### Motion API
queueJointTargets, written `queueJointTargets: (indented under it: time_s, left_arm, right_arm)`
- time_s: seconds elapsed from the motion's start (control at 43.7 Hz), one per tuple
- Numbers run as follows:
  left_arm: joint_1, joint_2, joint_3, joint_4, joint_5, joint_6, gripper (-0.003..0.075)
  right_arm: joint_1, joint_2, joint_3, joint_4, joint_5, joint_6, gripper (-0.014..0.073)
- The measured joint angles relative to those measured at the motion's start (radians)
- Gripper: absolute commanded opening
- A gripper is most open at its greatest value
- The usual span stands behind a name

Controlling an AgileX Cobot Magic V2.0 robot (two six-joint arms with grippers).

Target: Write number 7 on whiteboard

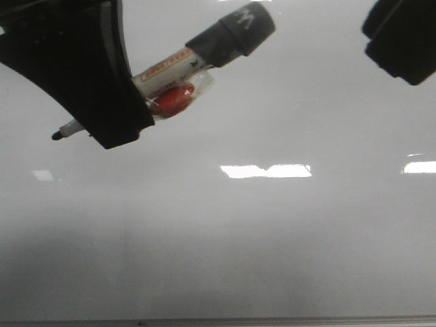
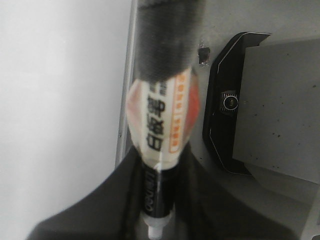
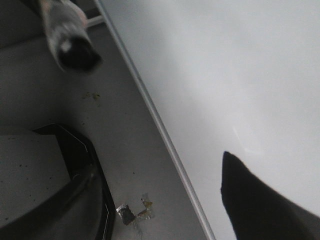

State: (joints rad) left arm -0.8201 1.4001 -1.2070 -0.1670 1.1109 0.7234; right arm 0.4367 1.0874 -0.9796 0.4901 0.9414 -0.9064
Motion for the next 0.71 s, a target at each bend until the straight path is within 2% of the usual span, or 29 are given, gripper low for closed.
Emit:
queueJointTargets:
  time_s: [0.252, 0.48, 0.572, 0.709]
  left_arm:
    - [-0.035, 0.0, 0.0, -0.004, -0.023, 0.005, -0.002]
    - [-0.036, 0.0, 0.0, -0.006, -0.026, 0.005, -0.002]
    - [-0.036, 0.0, 0.0, -0.006, -0.026, 0.005, -0.002]
    - [-0.036, 0.0, 0.0, -0.006, -0.026, 0.005, -0.002]
  right_arm:
    - [0.176, 0.113, -0.077, 0.047, 0.007, -0.069, 0.0519]
    - [0.212, 0.158, -0.083, 0.084, -0.032, -0.071, 0.0513]
    - [0.212, 0.158, -0.086, 0.096, -0.034, -0.071, 0.0433]
    - [0.215, 0.158, -0.088, 0.098, -0.034, -0.071, 0.0241]
